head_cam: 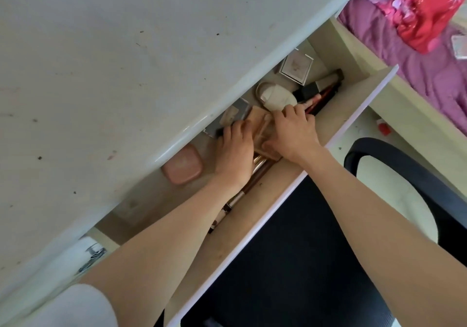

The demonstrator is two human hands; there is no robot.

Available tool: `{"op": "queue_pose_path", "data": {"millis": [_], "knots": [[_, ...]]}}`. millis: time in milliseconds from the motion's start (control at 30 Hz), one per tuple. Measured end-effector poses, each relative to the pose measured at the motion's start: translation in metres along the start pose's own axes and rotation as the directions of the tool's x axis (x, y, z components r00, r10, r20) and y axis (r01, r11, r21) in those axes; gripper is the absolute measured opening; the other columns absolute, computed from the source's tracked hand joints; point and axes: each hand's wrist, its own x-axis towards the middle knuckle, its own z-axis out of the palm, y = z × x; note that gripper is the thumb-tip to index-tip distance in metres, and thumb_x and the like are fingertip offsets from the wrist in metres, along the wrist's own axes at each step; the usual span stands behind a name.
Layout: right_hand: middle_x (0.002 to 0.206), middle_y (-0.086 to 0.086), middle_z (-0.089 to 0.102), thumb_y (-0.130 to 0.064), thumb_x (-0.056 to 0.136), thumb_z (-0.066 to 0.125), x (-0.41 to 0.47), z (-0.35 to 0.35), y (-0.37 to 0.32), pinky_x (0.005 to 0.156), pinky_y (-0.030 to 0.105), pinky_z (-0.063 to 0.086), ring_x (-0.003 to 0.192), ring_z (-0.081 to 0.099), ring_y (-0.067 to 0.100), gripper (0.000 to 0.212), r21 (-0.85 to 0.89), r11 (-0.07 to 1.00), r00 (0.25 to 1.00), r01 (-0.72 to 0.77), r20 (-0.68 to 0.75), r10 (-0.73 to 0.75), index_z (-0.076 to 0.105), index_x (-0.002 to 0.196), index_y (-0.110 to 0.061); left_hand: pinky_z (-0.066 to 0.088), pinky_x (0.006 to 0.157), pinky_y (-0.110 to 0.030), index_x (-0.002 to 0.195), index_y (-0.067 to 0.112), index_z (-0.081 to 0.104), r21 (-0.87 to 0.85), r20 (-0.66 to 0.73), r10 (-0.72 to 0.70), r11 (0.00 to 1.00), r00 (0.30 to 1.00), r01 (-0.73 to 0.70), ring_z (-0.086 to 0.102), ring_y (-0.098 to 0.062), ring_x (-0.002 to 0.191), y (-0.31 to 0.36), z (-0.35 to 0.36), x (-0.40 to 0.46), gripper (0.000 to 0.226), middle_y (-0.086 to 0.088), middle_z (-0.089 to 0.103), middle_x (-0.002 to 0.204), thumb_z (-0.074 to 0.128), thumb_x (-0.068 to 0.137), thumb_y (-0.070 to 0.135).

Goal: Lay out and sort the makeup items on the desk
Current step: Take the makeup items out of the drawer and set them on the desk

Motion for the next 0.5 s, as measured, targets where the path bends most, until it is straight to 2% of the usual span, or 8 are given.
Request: {"op": "queue_pose_path", "data": {"millis": [67, 167, 233, 367, 433, 500], "knots": [[0.125, 0.014, 0.047, -0.038, 0.084, 0.062, -0.001, -0.004, 0.005, 0.098, 0.044, 0.033, 0.121, 0.038, 0.032, 0.054, 0.065, 0.998, 1.000, 0.002, 0.002, -0.003, 0.048, 0.128, -0.010, 0.034, 0.102, -0.039, 0.141, 0.008, 0.029, 0.006, 0.004, -0.041, 0.999, 0.999, 0.041, 0.030, -0.031, 0.127, 0.003, 0.000, 0.003, 0.065, -0.014, 0.033, 0.140, 0.058, 0.084, 0.006], [0.120, 0.013, 0.048, -0.028, 0.088, 0.059, -0.009, -0.012, 0.014, 0.087, 0.040, 0.040, 0.109, 0.048, 0.031, 0.041, 0.336, 0.940, 0.999, -0.053, 0.013, 0.052, 0.052, 0.124, -0.009, 0.034, 0.101, -0.041, 0.140, 0.010, 0.031, -0.009, -0.007, -0.064, 0.998, 0.998, 0.064, 0.032, -0.033, 0.125, 0.004, -0.001, 0.006, 0.059, -0.016, 0.036, 0.135, 0.055, 0.087, 0.009], [0.120, 0.012, 0.048, -0.022, 0.091, 0.055, -0.015, -0.017, 0.018, 0.083, 0.036, 0.041, 0.103, 0.052, 0.030, 0.033, 0.471, 0.877, 0.991, -0.099, -0.030, 0.129, 0.054, 0.121, -0.008, 0.034, 0.101, -0.042, 0.137, 0.008, 0.036, -0.061, -0.034, -0.096, 0.994, 0.995, 0.094, 0.034, -0.035, 0.123, 0.008, -0.002, 0.010, 0.049, -0.018, 0.041, 0.129, 0.051, 0.091, 0.014], [0.100, 0.005, 0.058, -0.015, 0.095, 0.049, -0.026, -0.020, 0.025, 0.068, 0.017, 0.030, 0.086, 0.050, 0.018, 0.023, 0.651, 0.743, 0.949, -0.152, -0.115, 0.295, 0.060, 0.113, -0.009, 0.029, 0.102, -0.045, 0.131, 0.005, 0.039, -0.082, 0.016, -0.279, 0.957, 0.960, 0.279, 0.031, -0.037, 0.125, 0.020, -0.008, 0.026, 0.045, -0.021, 0.038, 0.133, 0.050, 0.092, 0.025], [0.092, 0.003, 0.058, -0.014, 0.095, 0.048, -0.030, -0.021, 0.026, 0.061, 0.014, 0.028, 0.079, 0.047, 0.014, 0.023, 0.691, 0.704, 0.933, -0.166, -0.122, 0.339, 0.059, 0.115, -0.008, 0.029, 0.102, -0.045, 0.128, 0.004, 0.041, -0.050, 0.059, -0.329, 0.942, 0.943, 0.332, 0.030, -0.036, 0.126, 0.025, -0.009, 0.031, 0.045, -0.021, 0.037, 0.133, 0.052, 0.090, 0.027], [0.094, 0.006, 0.062, -0.014, 0.096, 0.048, -0.033, -0.020, 0.025, 0.065, 0.017, 0.033, 0.078, 0.049, 0.014, 0.024, 0.703, 0.693, 0.924, -0.159, -0.141, 0.355, 0.059, 0.115, -0.008, 0.028, 0.103, -0.046, 0.127, 0.001, 0.043, -0.014, 0.088, -0.348, 0.936, 0.933, 0.351, 0.029, -0.037, 0.127, 0.030, -0.007, 0.033, 0.048, -0.020, 0.037, 0.134, 0.055, 0.089, 0.027]]}}
